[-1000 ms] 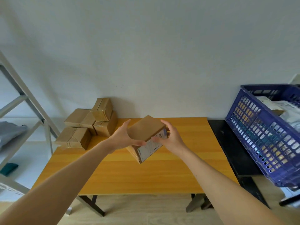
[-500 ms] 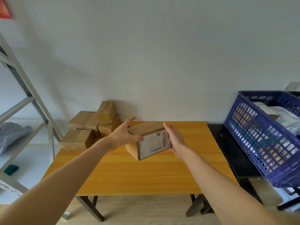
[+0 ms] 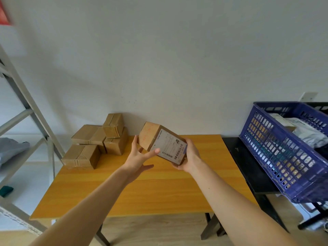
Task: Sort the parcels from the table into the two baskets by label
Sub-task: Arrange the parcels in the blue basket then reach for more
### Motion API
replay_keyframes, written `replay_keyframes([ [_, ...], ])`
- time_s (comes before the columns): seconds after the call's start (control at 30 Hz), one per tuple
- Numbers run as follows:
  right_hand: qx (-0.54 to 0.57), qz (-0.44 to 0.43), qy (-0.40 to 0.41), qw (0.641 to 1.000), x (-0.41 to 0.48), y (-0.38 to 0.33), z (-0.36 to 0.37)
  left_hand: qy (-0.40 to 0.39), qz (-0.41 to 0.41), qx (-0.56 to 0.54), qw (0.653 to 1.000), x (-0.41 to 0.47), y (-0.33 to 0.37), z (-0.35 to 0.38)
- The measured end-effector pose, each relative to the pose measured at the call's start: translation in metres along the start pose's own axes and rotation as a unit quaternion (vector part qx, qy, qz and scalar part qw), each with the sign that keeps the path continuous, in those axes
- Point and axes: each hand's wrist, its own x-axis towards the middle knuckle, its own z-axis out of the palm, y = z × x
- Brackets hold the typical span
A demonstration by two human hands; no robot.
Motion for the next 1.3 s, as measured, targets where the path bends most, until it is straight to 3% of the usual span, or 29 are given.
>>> replay_keyframes([
  [0.27, -0.056, -0.055, -0.128, 0.989, -0.003, 0.005, -0.009, 0.061, 0.019, -0.025, 0.998, 0.006, 0.023, -0.011],
  [0.4, -0.149, -0.110, -0.149, 0.971, -0.004, 0.004, -0.007, 0.072, 0.001, -0.004, 0.997, 0.006, 0.030, -0.014],
  [0.57, -0.147, -0.153, -0.163, 0.964, -0.012, 0.004, 0.001, 0.082, 0.014, -0.015, 0.996, 0.006, 0.030, -0.011],
  [0.73, -0.067, -0.058, -0.147, 0.985, -0.019, 0.010, 0.014, 0.150, 0.035, -0.156, 0.976, 0.013, 0.027, -0.003],
  [0.83, -0.046, -0.034, -0.169, 0.984, -0.024, 0.019, 0.020, 0.182, 0.037, -0.183, 0.965, 0.013, 0.025, 0.007],
  [1.07, -0.008, -0.096, -0.103, 0.990, -0.025, 0.018, 0.023, 0.190, 0.017, -0.113, 0.975, 0.010, 0.013, 0.002],
  [1.3, 0.014, -0.131, -0.107, 0.986, -0.025, 0.014, 0.012, 0.096, 0.010, 0.025, 0.995, -0.003, 0.023, -0.013],
])
